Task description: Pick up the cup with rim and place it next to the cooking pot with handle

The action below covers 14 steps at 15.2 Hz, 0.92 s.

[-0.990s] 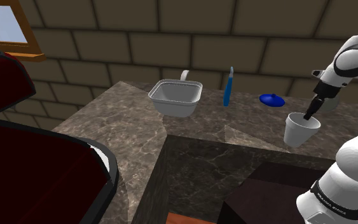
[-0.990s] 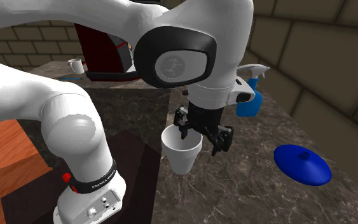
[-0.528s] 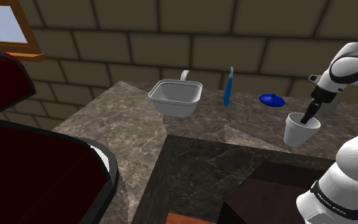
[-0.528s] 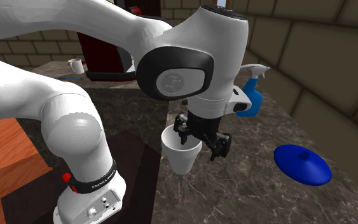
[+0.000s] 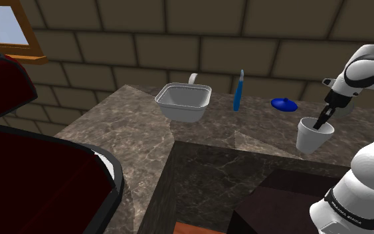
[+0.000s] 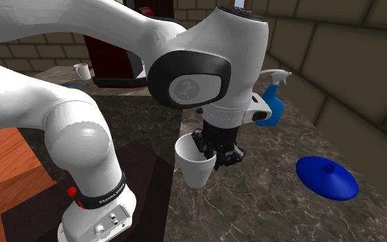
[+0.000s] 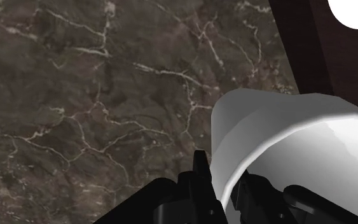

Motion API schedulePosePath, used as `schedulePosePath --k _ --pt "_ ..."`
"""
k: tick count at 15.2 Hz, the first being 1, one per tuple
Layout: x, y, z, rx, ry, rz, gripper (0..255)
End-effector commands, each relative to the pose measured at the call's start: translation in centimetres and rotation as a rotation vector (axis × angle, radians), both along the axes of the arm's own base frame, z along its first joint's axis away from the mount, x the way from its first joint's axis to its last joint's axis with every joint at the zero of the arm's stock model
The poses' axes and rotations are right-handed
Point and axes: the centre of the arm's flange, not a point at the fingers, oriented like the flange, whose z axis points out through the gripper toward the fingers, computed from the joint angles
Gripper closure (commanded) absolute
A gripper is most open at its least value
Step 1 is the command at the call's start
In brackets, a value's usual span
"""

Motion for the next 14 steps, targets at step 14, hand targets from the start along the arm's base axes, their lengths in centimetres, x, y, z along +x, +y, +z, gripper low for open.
schedulePosePath --k 14 --pt "0.0 0.0 4.2 0.000 0.000 0.000 255"
